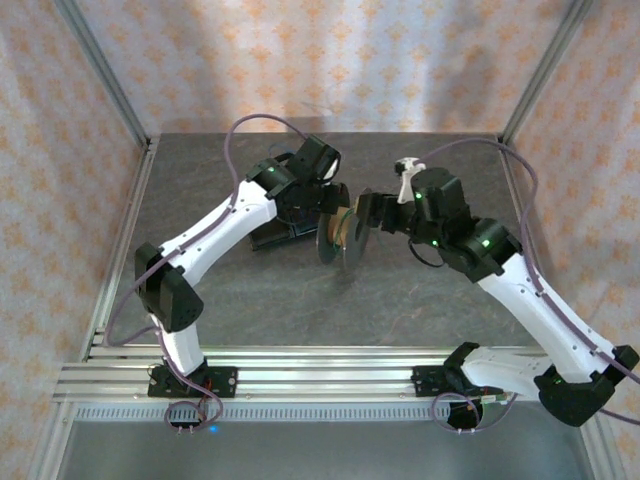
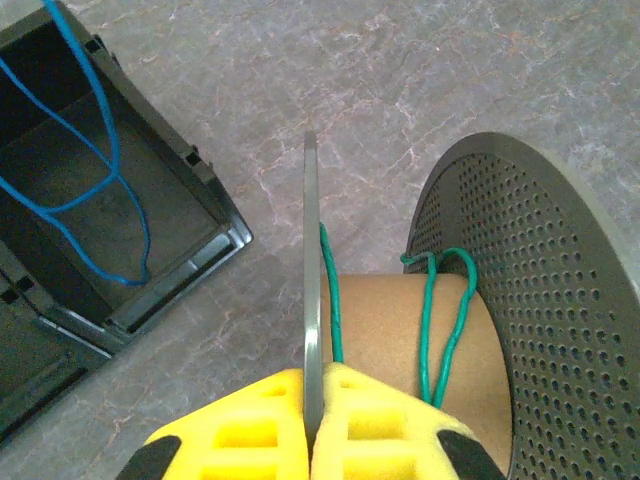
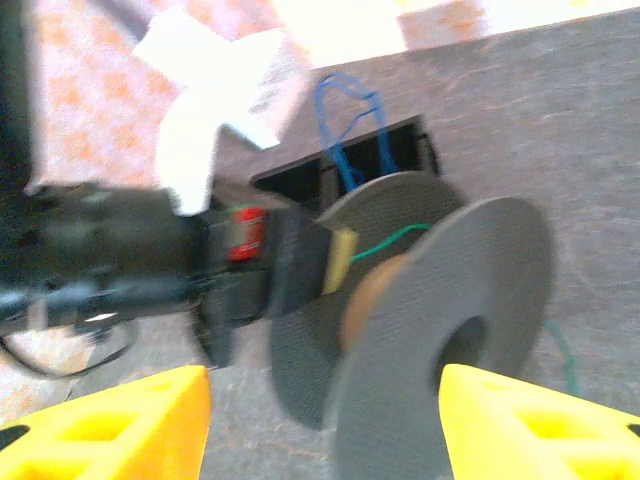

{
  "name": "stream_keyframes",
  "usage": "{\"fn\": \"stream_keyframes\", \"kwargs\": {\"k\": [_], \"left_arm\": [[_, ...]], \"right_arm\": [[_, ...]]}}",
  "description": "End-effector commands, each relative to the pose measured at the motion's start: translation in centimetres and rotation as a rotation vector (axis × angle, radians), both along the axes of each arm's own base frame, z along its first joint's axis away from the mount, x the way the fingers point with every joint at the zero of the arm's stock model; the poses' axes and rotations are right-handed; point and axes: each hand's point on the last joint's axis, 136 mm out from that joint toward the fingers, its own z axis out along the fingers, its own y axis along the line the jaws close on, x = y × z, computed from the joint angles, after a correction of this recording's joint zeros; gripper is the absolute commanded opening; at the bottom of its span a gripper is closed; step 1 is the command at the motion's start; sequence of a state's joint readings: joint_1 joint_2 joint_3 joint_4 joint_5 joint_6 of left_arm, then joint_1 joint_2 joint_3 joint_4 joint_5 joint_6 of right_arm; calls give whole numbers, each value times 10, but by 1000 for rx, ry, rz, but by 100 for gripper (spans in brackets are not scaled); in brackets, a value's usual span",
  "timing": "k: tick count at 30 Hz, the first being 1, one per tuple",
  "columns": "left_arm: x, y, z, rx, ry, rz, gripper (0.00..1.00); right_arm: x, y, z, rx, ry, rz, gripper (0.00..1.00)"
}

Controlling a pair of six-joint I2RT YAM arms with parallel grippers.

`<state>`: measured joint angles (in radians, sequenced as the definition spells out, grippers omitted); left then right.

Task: Wrap the cables

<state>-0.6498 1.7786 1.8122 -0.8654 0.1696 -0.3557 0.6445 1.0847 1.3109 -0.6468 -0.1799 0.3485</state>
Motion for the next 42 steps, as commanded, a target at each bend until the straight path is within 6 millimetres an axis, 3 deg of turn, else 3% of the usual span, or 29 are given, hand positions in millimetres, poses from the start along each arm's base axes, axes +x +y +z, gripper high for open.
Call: {"fn": "stream_keyframes", "kwargs": {"k": [1,4,11,17,28,35,42], "left_arm": [[-5,8,63,-163,-127,-29,0],[-12,17,73,-229,-127,-47,0],[-18,31,89,-360,-110,-77,0],[-19,32,92,-383,-111,-81,0],[-15,29,90,-394,-111,-76,0],[-12,28,85,-395,-102,-71,0],[-11,27,85,-400,-101,-70,0]], "right_arm": [[8,-32,-10,46,31,-111,61],[16,-48,-32,129,125,-132,59],[34,-64,-85,313,369,-103,56],[45,-50,-115,426,496,-38,54],[44,-37,-134,505,577,9,46],[29,-33,-132,510,580,34,44],[24,-29,-130,513,576,48,34]]}}
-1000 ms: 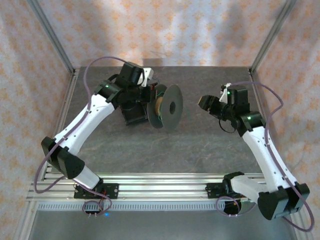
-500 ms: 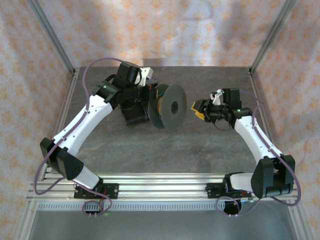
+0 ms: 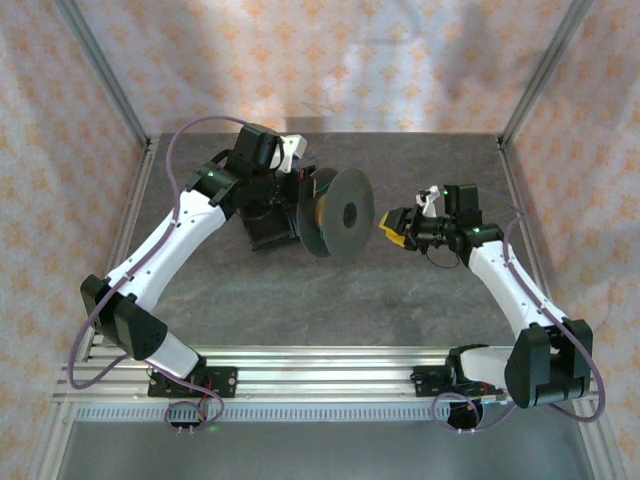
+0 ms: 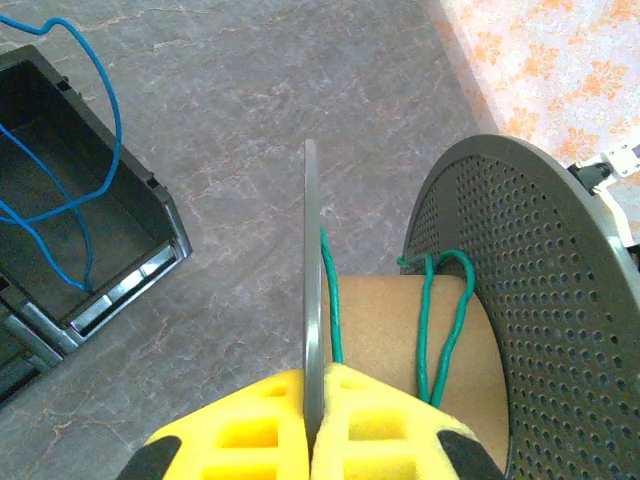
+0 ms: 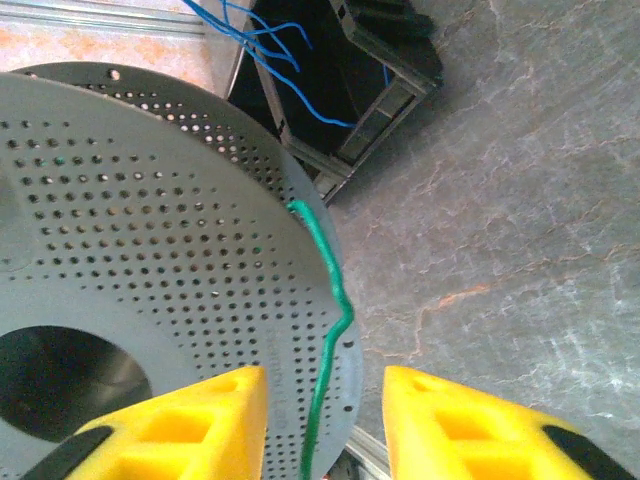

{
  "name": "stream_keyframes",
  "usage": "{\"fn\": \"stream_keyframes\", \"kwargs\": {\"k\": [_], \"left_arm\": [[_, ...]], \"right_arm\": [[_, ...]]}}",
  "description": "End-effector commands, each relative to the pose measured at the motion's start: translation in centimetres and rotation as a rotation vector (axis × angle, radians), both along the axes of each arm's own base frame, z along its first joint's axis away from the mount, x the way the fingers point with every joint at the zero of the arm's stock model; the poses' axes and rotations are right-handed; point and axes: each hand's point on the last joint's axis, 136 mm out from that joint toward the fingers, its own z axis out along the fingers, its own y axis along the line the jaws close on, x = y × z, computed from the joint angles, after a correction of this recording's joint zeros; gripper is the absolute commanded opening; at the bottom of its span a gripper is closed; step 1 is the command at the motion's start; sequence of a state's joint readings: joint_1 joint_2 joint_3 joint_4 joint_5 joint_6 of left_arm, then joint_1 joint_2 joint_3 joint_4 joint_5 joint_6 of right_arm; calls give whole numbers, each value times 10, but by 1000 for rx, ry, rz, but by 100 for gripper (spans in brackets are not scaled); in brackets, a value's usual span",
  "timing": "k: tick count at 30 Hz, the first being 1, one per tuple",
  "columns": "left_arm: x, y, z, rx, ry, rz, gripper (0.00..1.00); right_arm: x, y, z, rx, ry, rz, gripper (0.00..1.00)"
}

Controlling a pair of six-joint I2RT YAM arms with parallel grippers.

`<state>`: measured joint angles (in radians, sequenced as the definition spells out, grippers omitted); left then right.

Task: Wrap the cables

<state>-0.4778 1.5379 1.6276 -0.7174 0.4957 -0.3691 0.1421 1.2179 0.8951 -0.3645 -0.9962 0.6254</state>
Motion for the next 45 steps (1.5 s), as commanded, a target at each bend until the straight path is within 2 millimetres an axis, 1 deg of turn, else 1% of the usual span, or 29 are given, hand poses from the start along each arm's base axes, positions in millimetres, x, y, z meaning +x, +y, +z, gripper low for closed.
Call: {"fn": "stream_keyframes", "kwargs": {"k": [1,3,8,10,13,15,16,17,18,22,25,28,30,34,38,45], "left_arm": [[5,-10,26,-87,-66,-19,0],[5,-10,26,-87,-64,-17,0],[6,-10,26,-92,-65,-12,0],[6,-11,26,-96,-62,-12,0],[8,-11,29,-118,-63,-7,0],[11,-11,31,-157,-54,10,0],[14,-10,33,-198,-47,21,0],[19,-9,36,-257,-37,42,0],[25,-4,39,-327,-22,72,0],[51,14,57,-622,-8,169,0],[63,21,64,-755,4,217,0],[77,28,65,-899,24,280,0],[83,33,61,-946,33,325,0],[86,39,53,-942,22,412,0],[83,35,50,-885,4,449,0],[72,28,41,-686,-54,517,0]], "right_arm": [[-2,4,6,17,-24,16,34],[-2,7,7,20,-25,25,30],[-3,11,6,14,-19,43,28],[-3,13,4,14,-17,48,18],[-3,11,1,2,-11,38,0],[-1,8,1,-18,-30,13,0],[0,6,4,-20,-50,-2,0],[3,4,1,-27,-55,-23,0],[2,0,9,-37,-95,-40,0],[4,-6,17,-56,-210,-72,0],[6,-8,21,-36,-277,-102,0],[7,-11,24,-3,-339,-144,0],[6,-10,27,19,-369,-154,0],[-5,3,38,1,-451,-123,0],[-16,19,50,-47,-530,-71,0],[-30,48,68,-142,-631,16,0]]}}
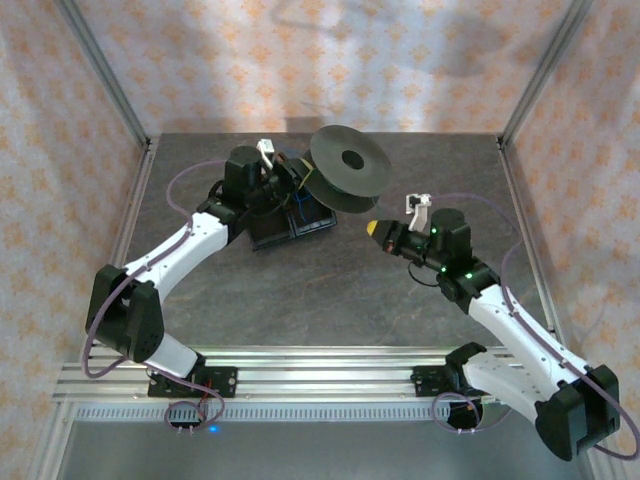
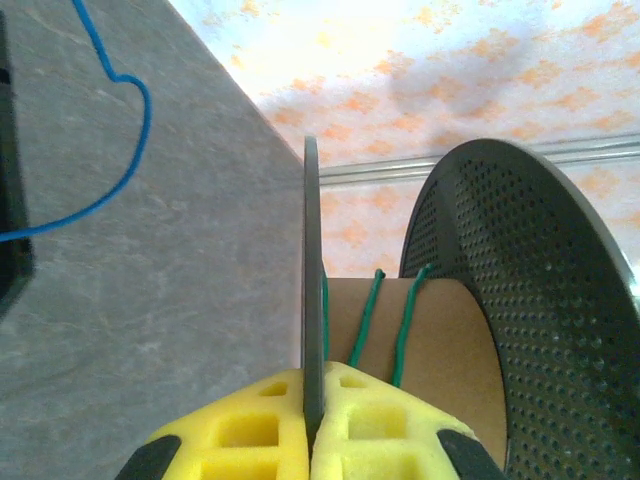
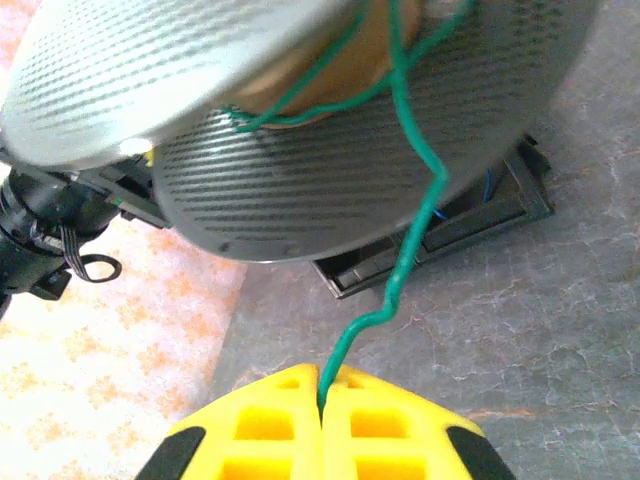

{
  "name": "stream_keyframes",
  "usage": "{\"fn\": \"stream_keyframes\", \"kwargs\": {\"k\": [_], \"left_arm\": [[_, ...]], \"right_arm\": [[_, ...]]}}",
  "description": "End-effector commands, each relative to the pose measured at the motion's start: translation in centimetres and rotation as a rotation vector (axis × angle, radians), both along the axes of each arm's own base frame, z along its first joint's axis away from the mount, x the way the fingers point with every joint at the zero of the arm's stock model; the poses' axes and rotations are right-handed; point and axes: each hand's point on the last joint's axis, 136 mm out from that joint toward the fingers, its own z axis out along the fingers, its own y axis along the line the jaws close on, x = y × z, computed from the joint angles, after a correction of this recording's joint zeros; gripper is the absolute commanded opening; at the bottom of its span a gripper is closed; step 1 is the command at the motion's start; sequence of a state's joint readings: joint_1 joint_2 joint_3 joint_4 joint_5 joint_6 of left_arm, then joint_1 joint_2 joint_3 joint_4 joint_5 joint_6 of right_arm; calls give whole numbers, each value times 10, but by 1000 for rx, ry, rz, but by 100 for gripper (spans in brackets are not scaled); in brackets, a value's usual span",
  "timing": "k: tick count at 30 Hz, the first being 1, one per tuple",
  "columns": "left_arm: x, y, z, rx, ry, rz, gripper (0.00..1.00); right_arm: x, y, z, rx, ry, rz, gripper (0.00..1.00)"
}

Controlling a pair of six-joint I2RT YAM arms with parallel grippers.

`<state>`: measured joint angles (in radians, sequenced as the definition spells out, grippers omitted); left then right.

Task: Wrap the cables

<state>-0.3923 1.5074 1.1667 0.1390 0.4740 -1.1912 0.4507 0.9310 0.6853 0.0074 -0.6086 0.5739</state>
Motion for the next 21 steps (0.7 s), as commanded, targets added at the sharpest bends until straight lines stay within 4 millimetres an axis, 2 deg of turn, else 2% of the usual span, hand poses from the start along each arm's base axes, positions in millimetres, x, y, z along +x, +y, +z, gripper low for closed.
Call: {"fn": "stream_keyframes", "kwargs": {"k": [1,5,10,15,21], "left_arm": [[0,13,61,75,-168,111,0],[-8,2,64,201,-198,146,0],[-20,-12,70,383,-250,188,0],[-30,-34,72,621,-301,156,0],[-40,-53,68,850,-329,127,0]], "right_arm": [[-4,10,25,-67,-116,17,0],[-4,24,31,-31,-111,8,0],[7,35,36,122,-48,-83,0],[15,44,45,269,54,-142,0],[25,35,59,385,143,-252,0]]}}
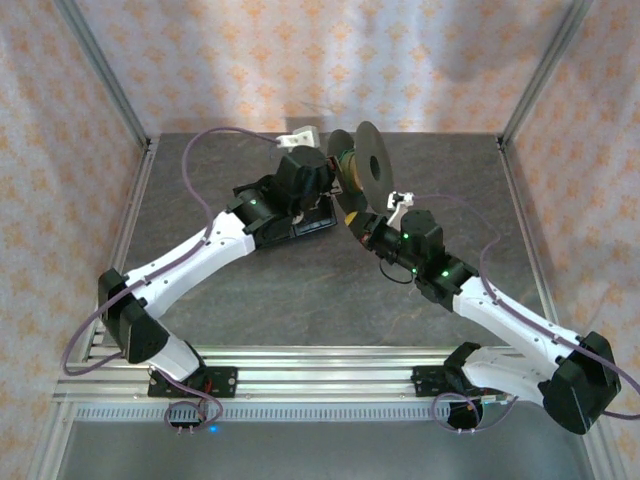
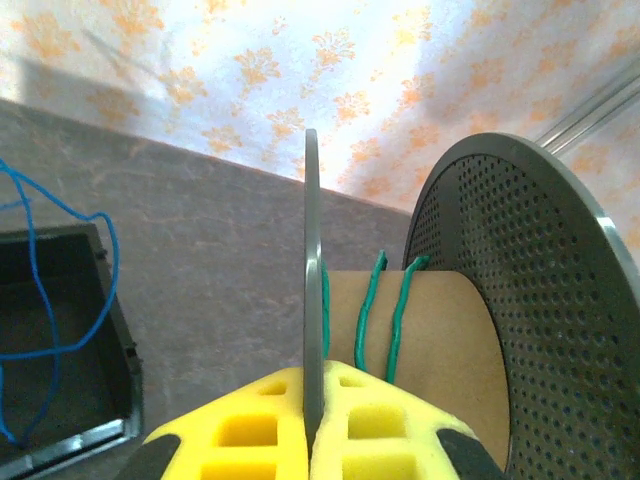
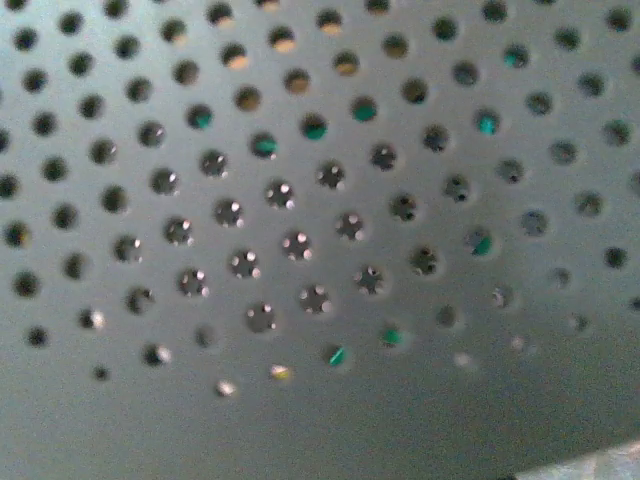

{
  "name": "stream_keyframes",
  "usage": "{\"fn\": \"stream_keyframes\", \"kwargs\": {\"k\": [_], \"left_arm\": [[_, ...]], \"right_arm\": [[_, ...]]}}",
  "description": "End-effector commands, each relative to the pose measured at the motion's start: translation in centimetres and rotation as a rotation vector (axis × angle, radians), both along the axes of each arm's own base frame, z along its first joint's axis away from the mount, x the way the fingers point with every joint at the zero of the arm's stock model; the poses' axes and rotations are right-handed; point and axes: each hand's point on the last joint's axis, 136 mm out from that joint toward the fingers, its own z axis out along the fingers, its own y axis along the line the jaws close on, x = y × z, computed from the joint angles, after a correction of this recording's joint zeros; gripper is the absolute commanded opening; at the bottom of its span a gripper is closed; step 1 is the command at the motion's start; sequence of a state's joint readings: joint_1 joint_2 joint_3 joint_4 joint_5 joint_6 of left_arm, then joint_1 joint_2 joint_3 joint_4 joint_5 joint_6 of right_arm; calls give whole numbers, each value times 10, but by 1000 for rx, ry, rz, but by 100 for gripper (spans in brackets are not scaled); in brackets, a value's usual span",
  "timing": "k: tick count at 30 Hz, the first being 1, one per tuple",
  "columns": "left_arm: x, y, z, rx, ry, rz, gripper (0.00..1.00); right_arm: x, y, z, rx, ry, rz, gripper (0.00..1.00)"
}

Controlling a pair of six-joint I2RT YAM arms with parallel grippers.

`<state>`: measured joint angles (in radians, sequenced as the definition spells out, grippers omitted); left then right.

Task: Wrap the cables

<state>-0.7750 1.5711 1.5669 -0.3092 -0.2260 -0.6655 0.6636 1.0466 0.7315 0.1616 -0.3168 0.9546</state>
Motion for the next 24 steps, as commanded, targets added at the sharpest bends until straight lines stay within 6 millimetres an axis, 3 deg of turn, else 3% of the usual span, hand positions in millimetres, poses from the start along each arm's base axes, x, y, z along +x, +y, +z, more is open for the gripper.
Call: {"fn": "stream_keyframes", "kwargs": {"k": [1,10,24], "left_arm": [[-4,1,6,218,-52,30,0],[-11,-16,0,389,-70,5,0],[-16,-28,-13,484,-53,-42,0]], "right_arm": [[12,-8,47,168,-2,-118,0],[21,-31,54,176,236,-314,0],[25,-44,81,402,222,-395,0]]}}
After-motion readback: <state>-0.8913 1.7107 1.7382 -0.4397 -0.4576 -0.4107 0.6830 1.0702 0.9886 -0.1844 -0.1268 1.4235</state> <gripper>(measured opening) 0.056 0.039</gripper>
